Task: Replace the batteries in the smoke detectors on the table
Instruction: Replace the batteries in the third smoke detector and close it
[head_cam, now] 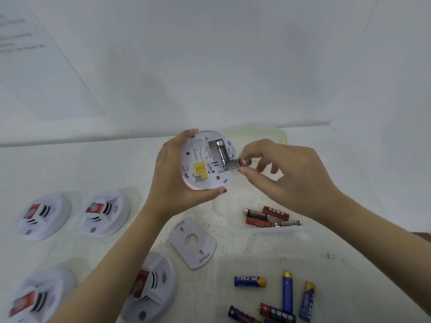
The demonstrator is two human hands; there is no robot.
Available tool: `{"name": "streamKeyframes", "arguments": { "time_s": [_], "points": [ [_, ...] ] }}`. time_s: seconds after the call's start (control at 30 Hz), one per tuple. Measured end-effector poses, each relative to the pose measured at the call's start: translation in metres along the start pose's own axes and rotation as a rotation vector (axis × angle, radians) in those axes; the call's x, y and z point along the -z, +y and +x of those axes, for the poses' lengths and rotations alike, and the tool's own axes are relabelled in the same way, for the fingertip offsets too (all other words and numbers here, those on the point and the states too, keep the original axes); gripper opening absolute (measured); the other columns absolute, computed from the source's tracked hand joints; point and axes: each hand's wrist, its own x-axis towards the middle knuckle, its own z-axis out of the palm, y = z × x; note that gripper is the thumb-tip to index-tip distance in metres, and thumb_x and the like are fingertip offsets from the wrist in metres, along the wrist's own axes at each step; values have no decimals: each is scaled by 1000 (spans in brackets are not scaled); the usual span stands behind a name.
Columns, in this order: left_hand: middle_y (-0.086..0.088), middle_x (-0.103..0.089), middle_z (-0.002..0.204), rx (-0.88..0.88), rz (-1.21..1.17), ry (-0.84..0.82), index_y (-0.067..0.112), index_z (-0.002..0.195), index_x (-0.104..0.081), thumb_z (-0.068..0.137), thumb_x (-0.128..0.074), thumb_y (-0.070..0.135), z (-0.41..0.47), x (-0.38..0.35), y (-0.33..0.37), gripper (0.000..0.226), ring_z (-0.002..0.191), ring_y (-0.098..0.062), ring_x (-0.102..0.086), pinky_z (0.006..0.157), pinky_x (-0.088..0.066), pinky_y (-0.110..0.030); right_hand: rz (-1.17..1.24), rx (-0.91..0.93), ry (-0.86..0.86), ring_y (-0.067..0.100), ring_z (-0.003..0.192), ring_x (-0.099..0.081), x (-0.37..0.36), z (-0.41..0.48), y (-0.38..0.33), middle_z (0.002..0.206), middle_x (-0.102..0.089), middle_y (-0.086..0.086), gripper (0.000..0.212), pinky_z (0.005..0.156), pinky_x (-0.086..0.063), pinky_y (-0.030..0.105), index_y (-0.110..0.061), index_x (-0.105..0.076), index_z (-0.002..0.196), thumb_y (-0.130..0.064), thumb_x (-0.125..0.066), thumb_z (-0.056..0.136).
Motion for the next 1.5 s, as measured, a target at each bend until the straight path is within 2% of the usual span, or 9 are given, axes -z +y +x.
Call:
{"name": "streamKeyframes", "arguments": {
  "time_s": [0.17, 0.37, 0.57, 0.67, 0.77, 0.9, 1.07, 1.33, 1.5],
  "points": [
    [17, -46, 128, -47, -44, -13, 18, 133, -38, 53, -78, 60, -2, 2, 16, 99, 118, -5, -46, 103, -35, -22, -221, 212, 190, 20, 62, -66, -9, 5, -2, 83, -73, 0, 5, 46, -48, 33, -8, -72, 86, -10, -68, 85],
    [25, -42, 131, -48, -144, 31, 22, 133, -37, 54, -80, 57, -4, 4, 24, 96, 120, -16, -51, 101, -43, -42, -200, 329, 132, 23, 76, -67, -14, -1, -2, 89, -72, 4, 8, 56, -52, 34, -11, -75, 86, -14, -68, 87],
    [32, -39, 131, -54, -154, 57, 21, 132, -37, 53, -80, 57, -10, 6, 30, 97, 121, -15, -50, 101, -44, -40, 7, 119, 42, 22, 111, -52, -16, -8, -1, 124, -59, 10, 17, 94, -41, 27, -18, -74, 98, -27, -64, 88],
    [25, -41, 132, -50, -170, 54, 21, 133, -37, 53, -81, 55, -14, 7, 32, 98, 121, -16, -51, 100, -45, -43, 258, -125, -75, 11, 128, -41, -12, -10, -8, 142, -42, -4, 41, 104, -34, 21, -33, -57, 125, -34, -65, 85],
    [12, -46, 133, -43, -204, 43, 20, 134, -36, 53, -83, 53, -17, 9, 37, 99, 122, -20, -51, 99, -45, -49, 667, -324, -260, 7, 123, -51, -8, -9, -12, 138, -48, -15, 67, 101, -42, 21, -36, -31, 143, -27, -66, 87],
    [-2, -48, 133, -33, -239, 32, 18, 134, -36, 53, -85, 50, -20, 13, 41, 100, 123, -27, -50, 98, -44, -54, 992, -447, -300, 33, 104, -63, -5, -6, -22, 125, -61, 4, 73, 89, -53, 43, -33, -26, 146, -15, -63, 86],
    [13, -43, 135, -20, -214, 44, 22, 135, -34, 54, -83, 52, -25, 19, 44, 99, 125, -20, -48, 100, -43, -51, 1031, -533, -222, 28, 90, -70, -6, -3, -32, 107, -71, 5, 71, 72, -57, 30, -31, -38, 140, -5, -65, 81],
    [14, -44, 135, 33, -131, 58, 20, 136, -34, 53, -82, 55, -33, 32, 42, 102, 125, -12, -47, 104, -42, -41, 1057, -571, -176, 27, 83, -70, -20, 6, -44, 100, -72, 11, 69, 69, -58, 35, -35, -49, 130, 13, -61, 82],
    [19, -45, 131, 109, -280, 109, 22, 133, -33, 56, -86, 35, -45, 44, 40, 94, 124, -12, -49, 100, -47, -33, 1097, -692, -301, 22, 84, -71, -32, 20, -51, 103, -70, 5, 44, 69, -56, 29, -35, -43, 133, -19, -55, 94]
  ]
}}
